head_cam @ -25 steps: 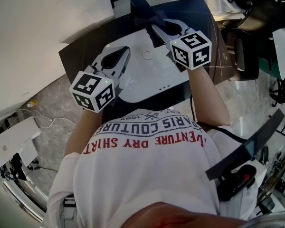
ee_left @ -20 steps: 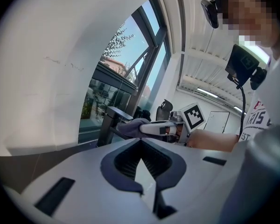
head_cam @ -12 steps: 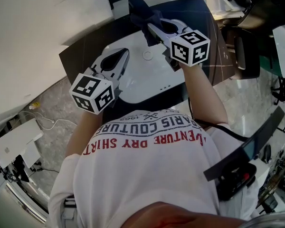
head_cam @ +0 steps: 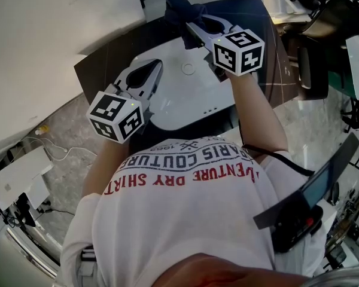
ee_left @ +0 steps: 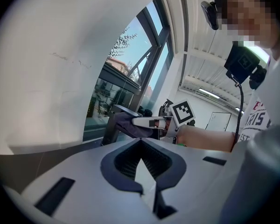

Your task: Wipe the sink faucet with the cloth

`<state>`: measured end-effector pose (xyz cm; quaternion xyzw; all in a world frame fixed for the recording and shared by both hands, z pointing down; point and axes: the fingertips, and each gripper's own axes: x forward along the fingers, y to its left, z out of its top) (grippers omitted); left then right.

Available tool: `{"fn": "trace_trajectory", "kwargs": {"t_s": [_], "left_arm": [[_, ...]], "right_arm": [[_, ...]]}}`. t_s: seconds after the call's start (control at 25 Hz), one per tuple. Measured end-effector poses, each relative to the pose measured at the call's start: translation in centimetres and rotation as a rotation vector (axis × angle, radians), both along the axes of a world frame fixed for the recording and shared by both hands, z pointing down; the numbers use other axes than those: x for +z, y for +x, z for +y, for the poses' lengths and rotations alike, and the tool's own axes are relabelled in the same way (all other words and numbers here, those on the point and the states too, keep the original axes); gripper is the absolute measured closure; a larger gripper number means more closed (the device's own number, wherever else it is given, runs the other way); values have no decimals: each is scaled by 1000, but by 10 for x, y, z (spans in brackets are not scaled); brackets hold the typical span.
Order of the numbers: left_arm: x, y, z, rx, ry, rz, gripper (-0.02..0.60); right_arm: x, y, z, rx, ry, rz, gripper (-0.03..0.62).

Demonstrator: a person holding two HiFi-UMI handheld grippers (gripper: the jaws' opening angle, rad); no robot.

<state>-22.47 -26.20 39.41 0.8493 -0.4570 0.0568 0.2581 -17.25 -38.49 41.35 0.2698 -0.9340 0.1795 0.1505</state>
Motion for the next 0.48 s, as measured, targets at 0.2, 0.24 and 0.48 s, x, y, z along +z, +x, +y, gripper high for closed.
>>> {"fn": "trace_trajectory", "kwargs": {"t_s": [0.2,0.24,0.48], "left_arm": [[-2,-1,0,-2,5,4,580],[-3,0,0,-1,6,4,580],[-9,10,7,9,19,-4,580]], "right_arm": [[-2,-3,-2,3,2,-2,519],[-2,-2,-1,4,2,0,519],[-4,14,21,1,2,13,519]]}}
